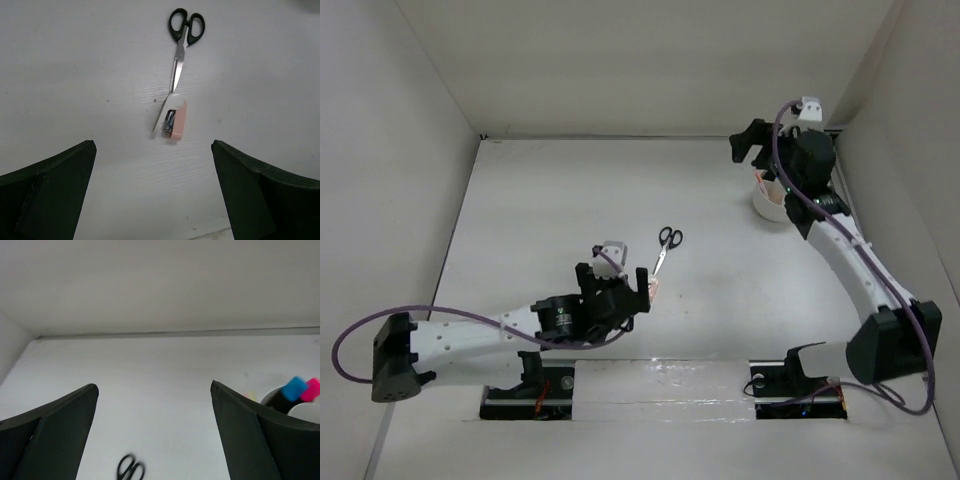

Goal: Sort the stationery into containers
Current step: Place the stationery in the storage box, then pick up the stapler from the center of the board.

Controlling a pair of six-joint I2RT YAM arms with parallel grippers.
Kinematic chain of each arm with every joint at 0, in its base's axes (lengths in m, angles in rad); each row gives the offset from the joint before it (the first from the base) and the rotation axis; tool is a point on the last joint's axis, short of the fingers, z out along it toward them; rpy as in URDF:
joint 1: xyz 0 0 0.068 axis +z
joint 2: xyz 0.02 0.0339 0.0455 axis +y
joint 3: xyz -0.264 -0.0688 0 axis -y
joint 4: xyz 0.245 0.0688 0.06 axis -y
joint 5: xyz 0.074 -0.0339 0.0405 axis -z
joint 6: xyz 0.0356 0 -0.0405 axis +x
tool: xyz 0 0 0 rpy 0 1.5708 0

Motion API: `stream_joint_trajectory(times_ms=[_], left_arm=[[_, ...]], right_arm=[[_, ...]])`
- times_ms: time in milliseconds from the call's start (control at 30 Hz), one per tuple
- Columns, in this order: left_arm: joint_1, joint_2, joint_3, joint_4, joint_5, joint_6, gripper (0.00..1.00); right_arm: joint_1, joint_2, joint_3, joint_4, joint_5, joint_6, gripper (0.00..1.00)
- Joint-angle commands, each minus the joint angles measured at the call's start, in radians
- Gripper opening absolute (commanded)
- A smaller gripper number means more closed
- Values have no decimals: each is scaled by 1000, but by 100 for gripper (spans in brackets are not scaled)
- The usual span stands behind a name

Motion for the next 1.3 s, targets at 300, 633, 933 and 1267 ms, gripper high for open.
stream_joint_trajectory(times_ms=[300, 633, 933, 1267], left_arm=[[258, 402, 145, 206, 229, 260, 100], [341, 445, 87, 409, 417, 380, 100], [341, 558, 110, 352, 464, 309, 100], [341, 558, 58, 331, 507, 257, 95]], right_arm=[[205, -562, -362, -121, -70, 63, 100], [345, -694, -430, -208, -50, 53, 100], [412, -648, -439, -185, -41, 65, 100], [467, -629, -448, -154, 1, 92, 100]])
